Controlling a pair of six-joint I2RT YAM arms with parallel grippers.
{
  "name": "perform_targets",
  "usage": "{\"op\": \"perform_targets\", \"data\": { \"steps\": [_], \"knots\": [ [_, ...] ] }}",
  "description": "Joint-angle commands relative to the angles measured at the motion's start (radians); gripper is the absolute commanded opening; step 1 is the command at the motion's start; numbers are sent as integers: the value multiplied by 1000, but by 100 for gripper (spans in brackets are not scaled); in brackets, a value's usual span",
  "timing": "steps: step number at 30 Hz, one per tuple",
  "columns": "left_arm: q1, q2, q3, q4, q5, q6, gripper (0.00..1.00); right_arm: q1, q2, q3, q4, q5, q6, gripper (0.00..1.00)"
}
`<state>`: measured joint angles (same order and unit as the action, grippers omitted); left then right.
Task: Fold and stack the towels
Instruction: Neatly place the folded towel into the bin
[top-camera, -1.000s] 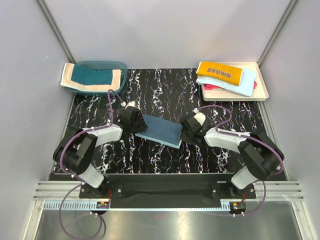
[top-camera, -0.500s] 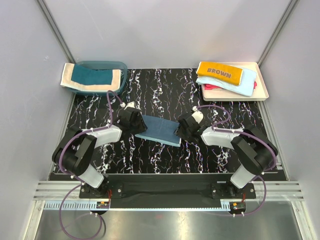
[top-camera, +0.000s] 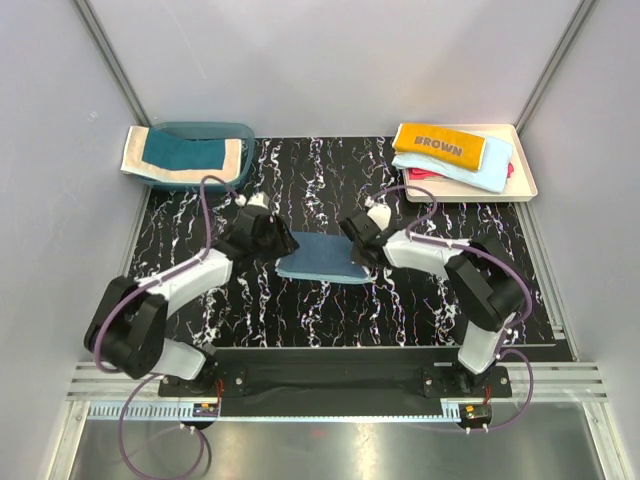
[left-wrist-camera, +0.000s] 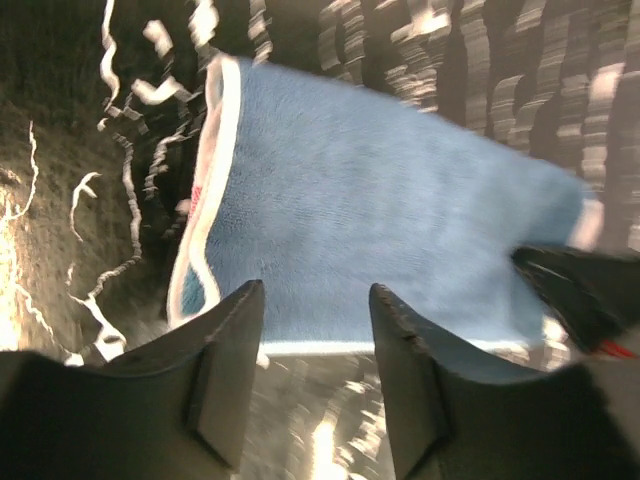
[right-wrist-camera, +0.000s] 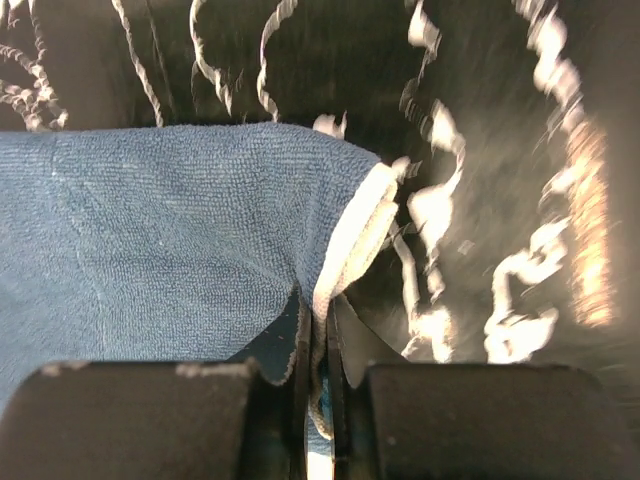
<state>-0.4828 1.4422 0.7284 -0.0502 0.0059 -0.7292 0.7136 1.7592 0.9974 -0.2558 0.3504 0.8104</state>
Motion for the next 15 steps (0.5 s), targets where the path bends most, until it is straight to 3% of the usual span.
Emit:
{"op": "perform_targets", "data": {
  "steps": [1, 8, 15],
  "knots": [
    [-2, -123, 130, -68, 35, -29, 52, -8, 57, 163, -238, 174, -195, 0],
    [-8, -307, 255, -221, 54, -36, 53, -74, 302, 599, -353, 399, -557, 0],
    [-5, -378, 365, -428, 23, 97, 54, -184, 526, 1027, -349, 460, -859, 0]
  ]
}}
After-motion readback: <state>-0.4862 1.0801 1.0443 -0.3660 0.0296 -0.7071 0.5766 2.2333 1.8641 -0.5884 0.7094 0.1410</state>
